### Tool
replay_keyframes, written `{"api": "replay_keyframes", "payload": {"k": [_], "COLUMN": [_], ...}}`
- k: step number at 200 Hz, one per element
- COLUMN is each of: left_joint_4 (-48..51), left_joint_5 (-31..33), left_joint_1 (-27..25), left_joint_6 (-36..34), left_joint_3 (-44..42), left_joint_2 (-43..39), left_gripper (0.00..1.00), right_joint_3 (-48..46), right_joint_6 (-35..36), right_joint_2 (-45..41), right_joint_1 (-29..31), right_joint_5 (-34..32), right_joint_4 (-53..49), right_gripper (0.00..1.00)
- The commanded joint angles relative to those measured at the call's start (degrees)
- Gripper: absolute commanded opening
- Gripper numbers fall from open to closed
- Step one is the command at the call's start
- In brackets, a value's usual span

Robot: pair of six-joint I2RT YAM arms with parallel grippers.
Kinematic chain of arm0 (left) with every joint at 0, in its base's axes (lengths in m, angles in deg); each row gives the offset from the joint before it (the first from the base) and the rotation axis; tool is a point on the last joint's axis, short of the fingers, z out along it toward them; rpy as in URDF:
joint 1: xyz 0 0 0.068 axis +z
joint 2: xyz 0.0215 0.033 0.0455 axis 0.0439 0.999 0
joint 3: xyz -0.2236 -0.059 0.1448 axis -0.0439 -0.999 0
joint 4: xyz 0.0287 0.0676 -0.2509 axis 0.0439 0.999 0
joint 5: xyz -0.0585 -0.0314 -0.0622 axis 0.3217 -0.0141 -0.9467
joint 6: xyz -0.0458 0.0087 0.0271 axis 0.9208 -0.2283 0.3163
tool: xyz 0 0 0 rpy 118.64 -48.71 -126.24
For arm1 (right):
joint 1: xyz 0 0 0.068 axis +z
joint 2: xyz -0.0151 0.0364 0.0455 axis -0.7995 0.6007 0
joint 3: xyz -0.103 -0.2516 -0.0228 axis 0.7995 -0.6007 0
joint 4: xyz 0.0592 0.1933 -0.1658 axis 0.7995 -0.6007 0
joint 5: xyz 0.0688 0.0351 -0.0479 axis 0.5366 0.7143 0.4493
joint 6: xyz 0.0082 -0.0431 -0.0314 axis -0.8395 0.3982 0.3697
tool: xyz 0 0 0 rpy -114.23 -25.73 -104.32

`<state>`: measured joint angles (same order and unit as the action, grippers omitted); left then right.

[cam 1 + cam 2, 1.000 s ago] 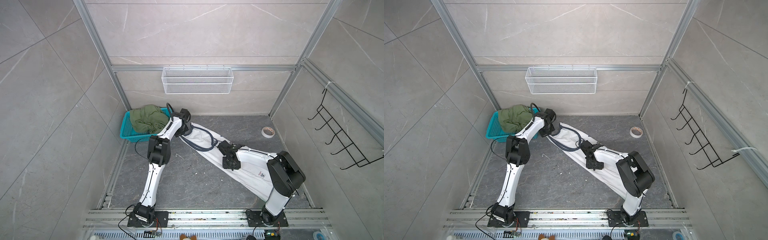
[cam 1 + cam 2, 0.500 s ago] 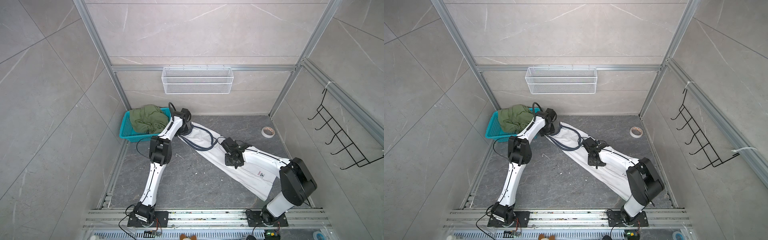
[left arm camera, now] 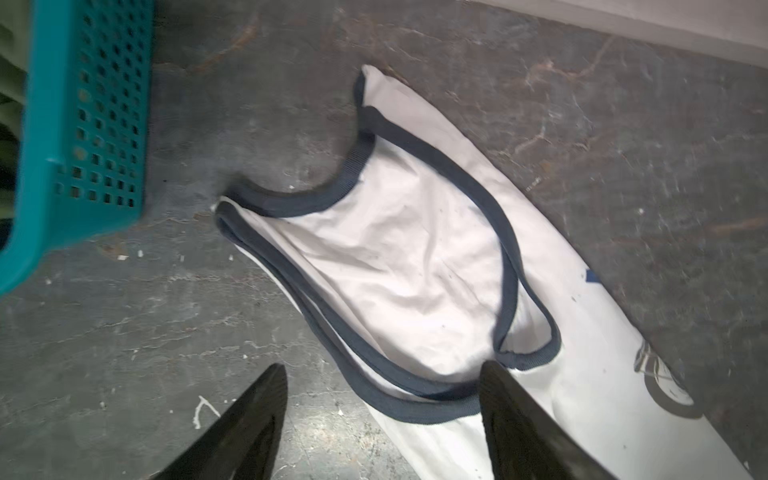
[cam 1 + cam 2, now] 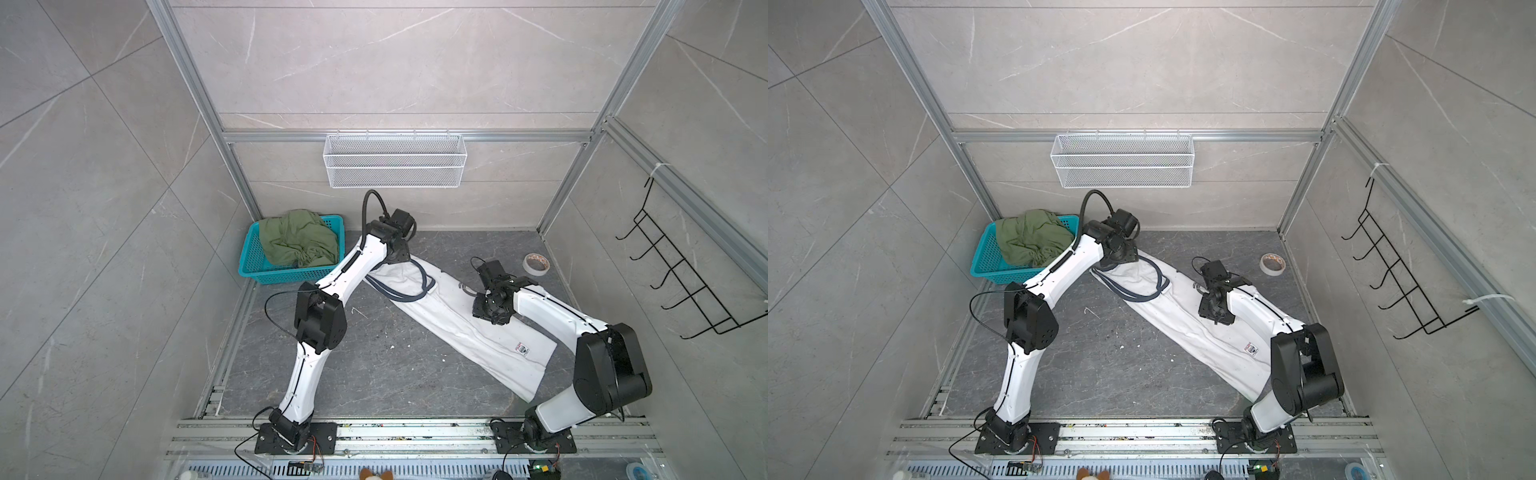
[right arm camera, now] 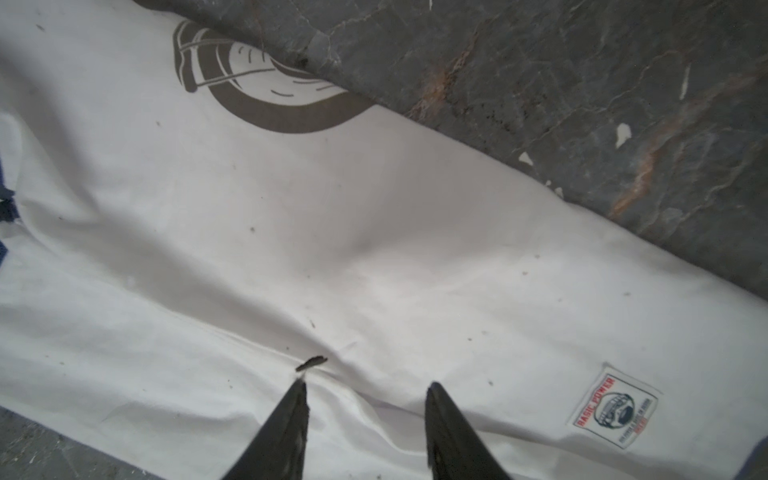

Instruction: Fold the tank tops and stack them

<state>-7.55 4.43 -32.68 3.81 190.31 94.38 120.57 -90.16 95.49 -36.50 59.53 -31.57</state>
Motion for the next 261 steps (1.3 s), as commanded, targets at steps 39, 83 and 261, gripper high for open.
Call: {"api": "replay_keyframes", "payload": {"k": [39, 83, 261], "left_joint_4": [-5.07, -5.51, -7.28], "left_joint_5": [-7.48, -7.81, -17.53], "left_joint_1": [-0.4, -0.45, 2.56], "left_joint_6": [2.57, -0.86, -20.32], "left_joint_3": [-2.02, 2.8, 20.64], "left_joint_2": [9.39, 15.78, 19.54], "left_gripper": [0.63, 0.62, 0.75], "right_joint_3": [-0.17, -2.45, 2.38], "right_joint_6": [-0.45, -1.03, -11.32], "right_joint_2": [6.49, 9.16, 3.65], "right_joint_1": [0.3, 1.36, 19.56], "right_joint_5": [2.36, 4.74, -0.39], "right_joint_4": [-1.29, -0.36, -2.02], "right_gripper": [0.48, 0.47, 0.48]}}
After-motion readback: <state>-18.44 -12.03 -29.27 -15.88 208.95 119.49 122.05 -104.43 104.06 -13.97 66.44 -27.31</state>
